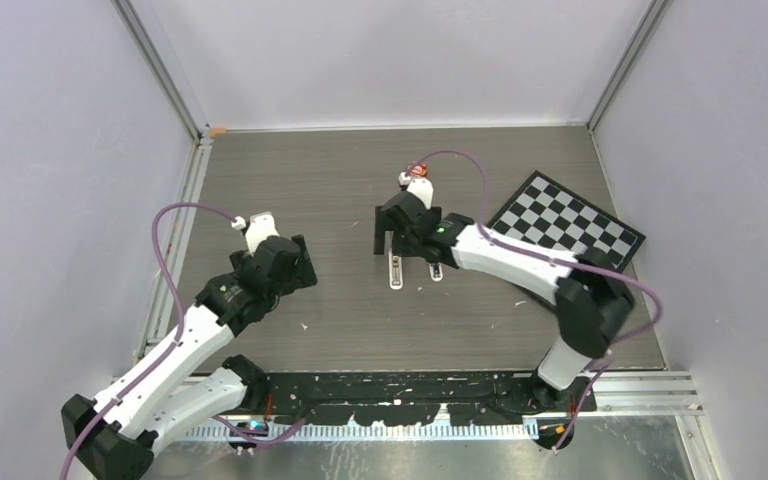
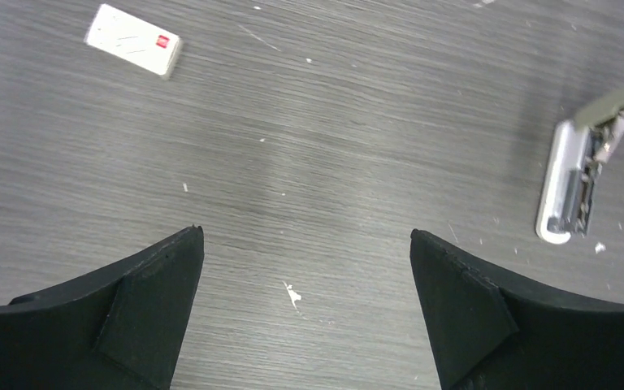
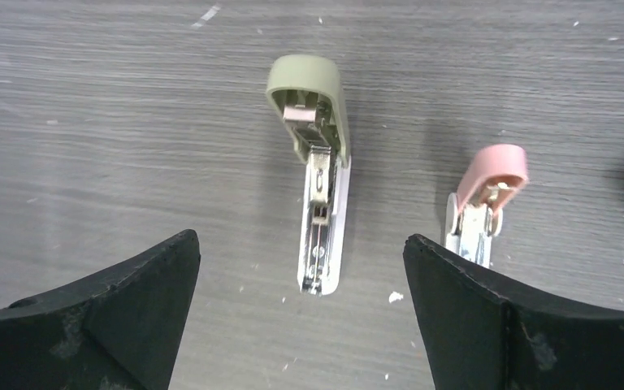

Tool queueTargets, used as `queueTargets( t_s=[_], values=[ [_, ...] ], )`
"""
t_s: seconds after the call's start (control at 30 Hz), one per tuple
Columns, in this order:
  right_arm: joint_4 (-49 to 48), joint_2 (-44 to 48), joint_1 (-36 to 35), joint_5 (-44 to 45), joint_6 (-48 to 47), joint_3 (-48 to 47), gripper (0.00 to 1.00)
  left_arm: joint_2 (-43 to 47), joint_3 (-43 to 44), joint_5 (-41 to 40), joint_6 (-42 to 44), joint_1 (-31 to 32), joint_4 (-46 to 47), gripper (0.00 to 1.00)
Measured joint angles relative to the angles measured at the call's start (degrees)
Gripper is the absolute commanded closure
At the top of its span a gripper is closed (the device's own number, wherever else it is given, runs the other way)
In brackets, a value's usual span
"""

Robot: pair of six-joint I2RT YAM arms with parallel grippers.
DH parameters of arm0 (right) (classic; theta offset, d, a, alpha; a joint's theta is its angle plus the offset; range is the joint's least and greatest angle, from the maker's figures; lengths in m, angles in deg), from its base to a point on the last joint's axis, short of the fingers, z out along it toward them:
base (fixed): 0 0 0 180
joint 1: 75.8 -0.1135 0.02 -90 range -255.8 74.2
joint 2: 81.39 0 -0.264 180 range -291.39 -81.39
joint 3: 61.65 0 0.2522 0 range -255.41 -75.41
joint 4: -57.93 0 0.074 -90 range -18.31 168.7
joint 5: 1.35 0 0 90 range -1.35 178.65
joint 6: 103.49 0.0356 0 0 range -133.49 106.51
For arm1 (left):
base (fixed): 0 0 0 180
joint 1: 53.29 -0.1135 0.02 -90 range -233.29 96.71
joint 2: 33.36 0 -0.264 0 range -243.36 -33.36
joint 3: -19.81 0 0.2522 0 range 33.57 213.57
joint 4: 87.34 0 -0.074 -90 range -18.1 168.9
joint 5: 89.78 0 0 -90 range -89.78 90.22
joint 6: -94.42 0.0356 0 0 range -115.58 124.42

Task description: Load the staples into the stapler

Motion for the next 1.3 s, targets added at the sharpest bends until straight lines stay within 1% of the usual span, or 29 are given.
queueTargets(
  t_s=[0.1,0.17,0.27,0.4,0.43,0.6,0.7,0.9,1.17,1.3],
  values=[
    [-0.42,7.98,0.0,-0.94,-0.44,2.86,0.0,-3.61,2.78,-3.43,-3.93,-1.14,-3.04,0.0],
    [-0.55,12.55,0.0,-1.51,-0.61,4.55,0.01,-6.58,4.7,-5.05,-6.67,-3.1,-4.92,0.0],
    [-0.57,18.21,0.0,-2.12,-0.9,7.21,0.0,-10.62,6.58,-5.4,-9.55,-9.29,-6.78,0.0],
    [-0.31,24.44,0.0,-2.78,-1.36,10.51,0.0,-14.53,6.82,-3.56,-13.18,-22.32,-7.61,0.01],
    [-0.02,25.99,0.0,-2.97,-1.55,11.21,0.0,-15.28,6.82,-3.65,-13.86,-24.26,-7.65,0.02],
    [1.27,31.93,0.0,-3.26,-2.25,12.24,0.0,-20.94,7.65,-3.87,-16.9,-30.01,-7.19,0.1],
    [1.4,34.32,0.0,-3.19,-2.56,12.31,0.0,-25.4,9.14,-3.69,-20.96,-33.42,-6.97,0.14],
    [1.84,36.11,0.0,-3.15,-3.26,12.9,0.0,-29.9,9.84,-3.65,-27.54,-35.28,-4.81,0.16],
    [3.26,36.79,0.0,-2.67,-3.91,13.75,0.0,-37.11,11.98,-2.56,-30.32,-37.35,-0.52,0.19],
    [3.41,36.79,0.0,-2.45,-4.24,13.75,0.0,-40.65,13.03,-1.22,-31.21,-37.79,1.22,0.24]
  ],
)
